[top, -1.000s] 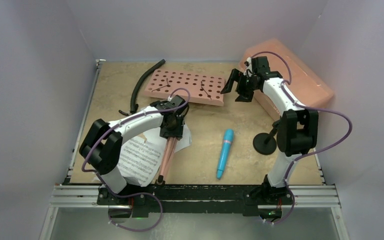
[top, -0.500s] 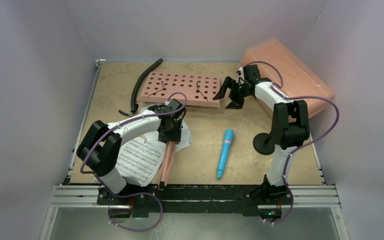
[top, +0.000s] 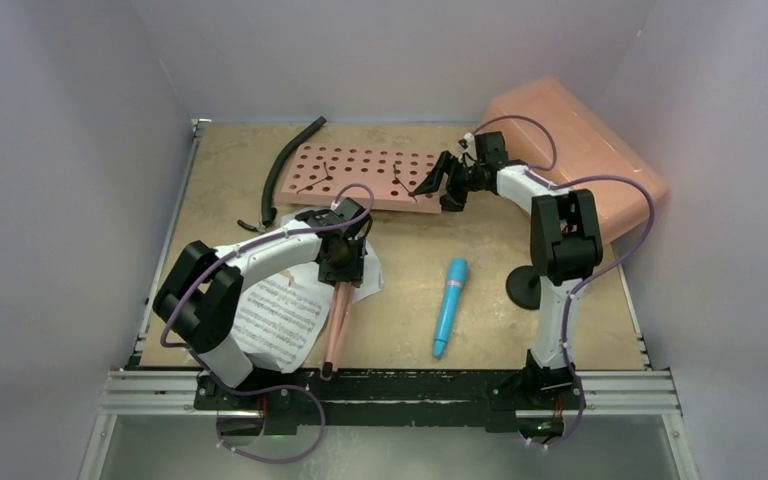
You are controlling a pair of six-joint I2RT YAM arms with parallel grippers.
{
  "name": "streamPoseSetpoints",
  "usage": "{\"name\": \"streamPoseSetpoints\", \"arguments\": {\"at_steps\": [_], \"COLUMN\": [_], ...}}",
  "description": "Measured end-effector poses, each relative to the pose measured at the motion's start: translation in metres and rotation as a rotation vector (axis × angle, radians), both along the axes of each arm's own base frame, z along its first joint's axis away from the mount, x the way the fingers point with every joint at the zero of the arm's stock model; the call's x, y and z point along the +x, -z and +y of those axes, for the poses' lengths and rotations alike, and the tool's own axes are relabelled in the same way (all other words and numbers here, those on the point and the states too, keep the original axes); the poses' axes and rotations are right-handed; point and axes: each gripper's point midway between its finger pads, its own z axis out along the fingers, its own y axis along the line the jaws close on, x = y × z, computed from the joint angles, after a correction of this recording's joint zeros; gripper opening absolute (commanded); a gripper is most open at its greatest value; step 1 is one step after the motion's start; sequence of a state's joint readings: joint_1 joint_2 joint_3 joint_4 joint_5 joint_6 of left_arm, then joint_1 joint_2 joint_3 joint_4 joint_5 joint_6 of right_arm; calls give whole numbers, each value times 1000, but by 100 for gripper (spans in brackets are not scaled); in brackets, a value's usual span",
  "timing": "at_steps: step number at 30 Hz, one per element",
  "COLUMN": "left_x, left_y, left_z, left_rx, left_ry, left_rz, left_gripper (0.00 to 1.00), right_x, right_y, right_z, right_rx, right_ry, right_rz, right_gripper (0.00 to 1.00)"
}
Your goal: Set up the instrument practice props
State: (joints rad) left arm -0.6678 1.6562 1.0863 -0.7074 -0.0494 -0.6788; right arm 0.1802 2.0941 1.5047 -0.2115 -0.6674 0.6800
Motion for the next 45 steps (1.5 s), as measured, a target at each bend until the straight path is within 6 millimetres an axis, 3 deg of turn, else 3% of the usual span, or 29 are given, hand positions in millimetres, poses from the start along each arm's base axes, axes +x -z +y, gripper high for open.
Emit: {"name": "streamPoseSetpoints", "arguments": {"at_steps": [7, 15, 18, 24, 28, 35, 39, 40, 44, 45], "left_x": [1, 0, -4, -4, -1, -2, -3, -4, -5, -5], "left_y": [-1, -2, -1, -4, -11, -15, -13, -13, -12, -13], "left_z": [2, 4, 4, -3, -7, -10, -9, -8, -8, -9], "left_rx": [-1, -5, -9, -46, -74, -97, -100, -100, -101, -105], "left_ry": [-17, -30, -26, -16, -12, -6, -5, -5, -4, -2], "left_rz": [4, 9, 24, 26, 3, -7, -9, -8, -3, -3], "left_gripper": [0, 0, 0, 0, 0, 0, 0, 0, 0, 0], "right_x": [6, 8, 4, 3, 2, -3, -7, -7, -8, -9], "right_y": [-2, -12, -30, -63, -67, -73, -74, -74, -74, -74], "right_z": [15, 27, 32, 38, 41, 50, 59, 60, 63, 63], "right_rx": [75, 172, 244, 319, 342, 369, 386, 388, 388, 387], "right_ry": [-28, -27, -27, -35, -50, -87, -117, -120, -124, -125], "right_rz": [-23, -52, -56, -138, -154, -160, -148, -146, -143, -140], "right_gripper": [50, 11, 12, 33, 42, 46, 40, 36, 0, 0]}}
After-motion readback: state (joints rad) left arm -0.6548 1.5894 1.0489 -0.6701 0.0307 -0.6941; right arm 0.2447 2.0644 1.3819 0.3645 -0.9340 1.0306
